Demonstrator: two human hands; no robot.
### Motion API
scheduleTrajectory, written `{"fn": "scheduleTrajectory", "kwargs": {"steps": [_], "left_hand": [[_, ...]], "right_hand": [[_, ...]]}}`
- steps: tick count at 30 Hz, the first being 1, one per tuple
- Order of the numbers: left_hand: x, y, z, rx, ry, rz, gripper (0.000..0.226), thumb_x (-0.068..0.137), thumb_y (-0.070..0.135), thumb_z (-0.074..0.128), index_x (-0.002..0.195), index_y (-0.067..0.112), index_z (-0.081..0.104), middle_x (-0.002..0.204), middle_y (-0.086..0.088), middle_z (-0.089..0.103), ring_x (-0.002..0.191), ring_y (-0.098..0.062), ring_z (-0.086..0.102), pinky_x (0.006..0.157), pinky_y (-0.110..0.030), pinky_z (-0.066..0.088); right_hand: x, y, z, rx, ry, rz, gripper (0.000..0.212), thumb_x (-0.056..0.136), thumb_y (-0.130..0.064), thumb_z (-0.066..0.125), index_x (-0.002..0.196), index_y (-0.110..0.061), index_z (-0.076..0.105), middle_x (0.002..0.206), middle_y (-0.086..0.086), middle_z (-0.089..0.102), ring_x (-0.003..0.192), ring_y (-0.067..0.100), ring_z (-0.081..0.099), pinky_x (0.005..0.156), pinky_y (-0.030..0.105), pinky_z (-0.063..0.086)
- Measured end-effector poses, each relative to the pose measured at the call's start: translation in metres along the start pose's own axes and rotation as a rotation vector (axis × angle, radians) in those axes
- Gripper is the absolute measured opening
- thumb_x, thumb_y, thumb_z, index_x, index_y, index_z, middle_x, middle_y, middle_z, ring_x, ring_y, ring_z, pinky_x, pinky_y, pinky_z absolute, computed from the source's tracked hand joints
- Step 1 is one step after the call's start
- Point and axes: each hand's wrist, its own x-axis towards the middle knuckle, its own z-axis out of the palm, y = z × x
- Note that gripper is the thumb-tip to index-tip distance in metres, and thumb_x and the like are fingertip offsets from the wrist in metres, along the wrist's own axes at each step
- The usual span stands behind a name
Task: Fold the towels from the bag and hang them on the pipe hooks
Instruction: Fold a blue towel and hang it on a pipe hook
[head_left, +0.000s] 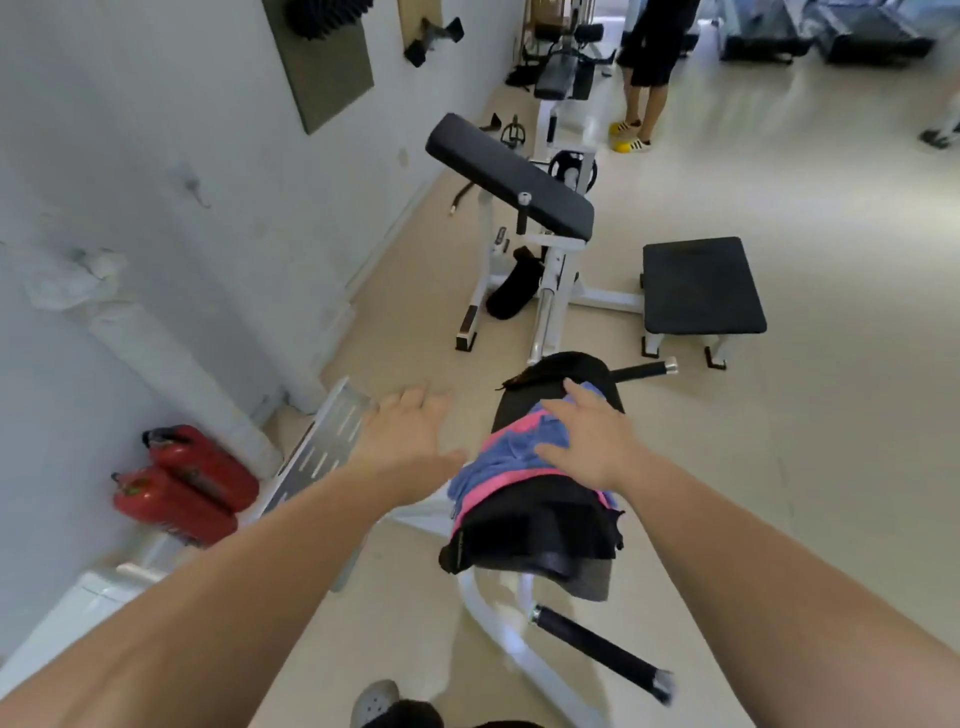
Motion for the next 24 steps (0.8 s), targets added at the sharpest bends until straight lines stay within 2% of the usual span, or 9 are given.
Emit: {"fn": "scheduleTrajectory", "kwargs": {"steps": [3,5,9,14,15,17,19,22,24], "left_hand": [[0.006,0.031,0.035,-0.050,-0.073,-0.009,0.080,0.093,0.058,0.057,0.158,0.027,0.024,0.166,-0.006,0.021,0.149,-0.030,0.026,0.121,-0.041,0.022],[0.013,0.047,0.055,-0.080,-0.156,-0.028,0.079,0.093,0.059,0.056,0.158,0.026,0.026,0.166,-0.006,0.023,0.149,-0.031,0.028,0.121,-0.043,0.025],[0.043,0.065,0.089,-0.120,-0.271,-0.043,0.075,0.082,0.067,0.050,0.147,0.030,0.039,0.147,-0.004,0.048,0.129,-0.029,0.049,0.108,-0.048,0.043],[0.092,0.079,0.119,-0.271,-0.359,-0.061,0.074,0.090,0.048,0.064,0.154,0.024,0.034,0.154,-0.004,0.042,0.137,-0.029,0.046,0.113,-0.045,0.039],[0.104,0.082,0.125,-0.314,-0.381,-0.074,0.069,0.090,0.048,0.064,0.150,0.025,0.039,0.149,-0.003,0.048,0.132,-0.028,0.051,0.111,-0.045,0.042],[0.130,0.083,0.139,-0.434,-0.391,-0.087,0.048,0.085,0.051,0.062,0.129,0.032,0.053,0.122,0.003,0.064,0.108,-0.022,0.063,0.099,-0.047,0.052],[0.154,0.079,0.156,-0.492,-0.406,-0.092,0.032,0.087,0.048,0.064,0.115,0.035,0.057,0.106,0.005,0.068,0.096,-0.018,0.064,0.092,-0.049,0.055],[0.177,0.081,0.164,-0.508,-0.486,-0.132,0.029,0.093,0.039,0.063,0.119,0.031,0.056,0.112,0.001,0.066,0.104,-0.023,0.061,0.099,-0.047,0.051],[0.189,0.079,0.177,-0.519,-0.545,-0.171,0.029,0.097,0.032,0.058,0.125,0.025,0.053,0.113,-0.003,0.061,0.105,-0.024,0.058,0.098,-0.039,0.047]], "right_hand": [[-0.004,0.040,0.026,0.031,-0.086,0.039,0.069,0.091,-0.061,0.055,0.151,-0.032,0.038,0.165,0.004,0.022,0.150,0.030,0.027,0.116,0.051,0.033],[-0.005,0.058,0.043,0.036,-0.146,0.061,0.070,0.093,-0.061,0.053,0.154,-0.031,0.034,0.167,0.003,0.019,0.151,0.028,0.024,0.118,0.049,0.030],[0.008,0.087,0.067,0.058,-0.205,0.097,0.068,0.097,-0.056,0.051,0.155,-0.026,0.033,0.167,0.003,0.018,0.151,0.027,0.023,0.116,0.042,0.030],[0.045,0.109,0.097,0.114,-0.235,0.135,0.067,0.097,-0.057,0.049,0.155,-0.029,0.031,0.168,0.002,0.014,0.154,0.027,0.017,0.117,0.049,0.030],[0.053,0.112,0.101,0.128,-0.223,0.137,0.067,0.098,-0.056,0.049,0.155,-0.028,0.031,0.168,0.002,0.014,0.154,0.027,0.018,0.118,0.048,0.031],[0.072,0.117,0.108,0.155,-0.197,0.133,0.066,0.099,-0.053,0.049,0.156,-0.025,0.030,0.168,0.003,0.016,0.153,0.026,0.019,0.118,0.045,0.030],[0.091,0.119,0.113,0.166,-0.176,0.138,0.066,0.100,-0.051,0.048,0.157,-0.023,0.028,0.168,0.003,0.015,0.154,0.026,0.018,0.120,0.041,0.027],[0.116,0.120,0.119,0.144,-0.127,0.141,0.067,0.100,-0.049,0.049,0.158,-0.026,0.023,0.169,0.001,0.013,0.154,0.028,0.015,0.123,0.043,0.023],[0.127,0.121,0.127,0.119,-0.139,0.135,0.069,0.100,-0.049,0.048,0.158,-0.030,0.018,0.169,-0.002,0.011,0.155,0.030,0.013,0.123,0.047,0.025]]}}
